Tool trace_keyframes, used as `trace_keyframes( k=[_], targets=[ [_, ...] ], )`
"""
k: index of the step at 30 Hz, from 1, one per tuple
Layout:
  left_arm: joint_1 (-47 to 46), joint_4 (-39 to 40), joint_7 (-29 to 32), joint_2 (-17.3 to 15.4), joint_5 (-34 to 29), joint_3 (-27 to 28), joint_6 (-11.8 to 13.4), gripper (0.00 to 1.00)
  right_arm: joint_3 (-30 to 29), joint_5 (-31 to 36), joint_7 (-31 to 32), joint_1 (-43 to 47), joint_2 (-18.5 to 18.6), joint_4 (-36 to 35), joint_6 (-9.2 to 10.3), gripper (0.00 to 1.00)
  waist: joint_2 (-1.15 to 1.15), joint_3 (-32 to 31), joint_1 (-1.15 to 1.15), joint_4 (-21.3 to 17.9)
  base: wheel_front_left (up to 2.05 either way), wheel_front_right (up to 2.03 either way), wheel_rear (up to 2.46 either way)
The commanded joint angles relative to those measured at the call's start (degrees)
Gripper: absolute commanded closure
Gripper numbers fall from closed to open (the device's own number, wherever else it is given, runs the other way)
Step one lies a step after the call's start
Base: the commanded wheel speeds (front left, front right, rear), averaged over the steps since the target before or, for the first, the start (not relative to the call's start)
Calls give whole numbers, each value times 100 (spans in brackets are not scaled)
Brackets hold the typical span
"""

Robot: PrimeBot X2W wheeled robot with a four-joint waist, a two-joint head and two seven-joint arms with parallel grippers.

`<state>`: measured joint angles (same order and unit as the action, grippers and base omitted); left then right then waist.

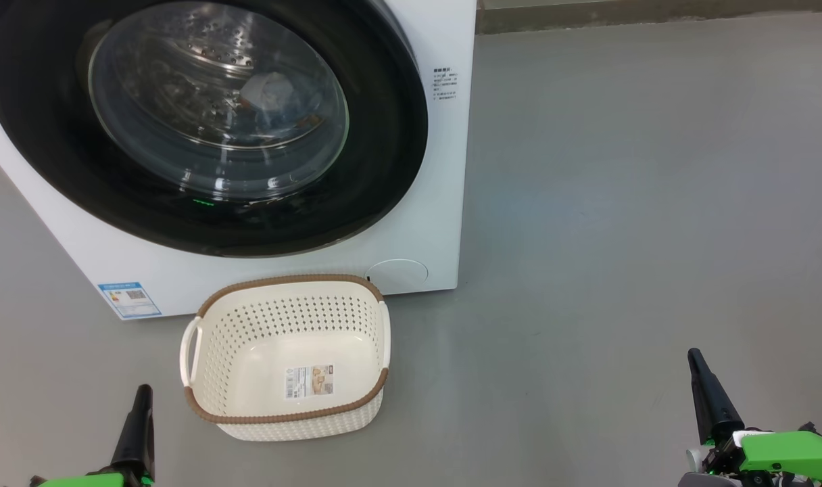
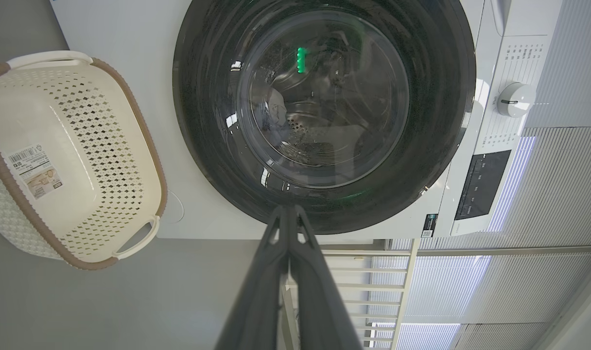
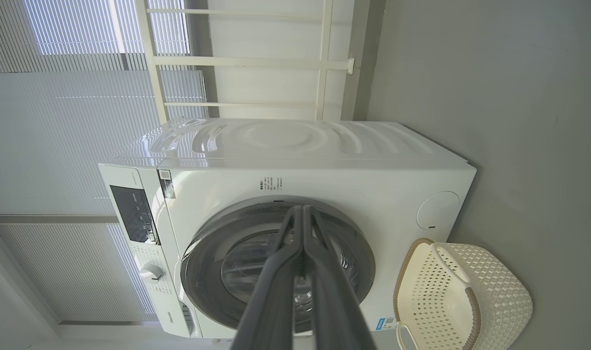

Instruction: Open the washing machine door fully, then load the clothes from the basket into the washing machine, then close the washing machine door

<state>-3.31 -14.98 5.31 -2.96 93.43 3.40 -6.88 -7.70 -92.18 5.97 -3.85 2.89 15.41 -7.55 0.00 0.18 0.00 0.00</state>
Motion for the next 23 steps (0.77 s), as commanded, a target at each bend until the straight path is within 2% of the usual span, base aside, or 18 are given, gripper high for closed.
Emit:
trace_keyframes(
  k=[1,23],
  targets=[
    [-278,98,25,-76,-31,197,-60,100,129,-8,42,-232,11,-139,6,100,0,0,0,0,0,0,0],
    [-280,97,51,-54,-58,229,-60,100,124,-3,47,-233,7,-139,6,100,0,0,0,0,0,0,0]
  ],
)
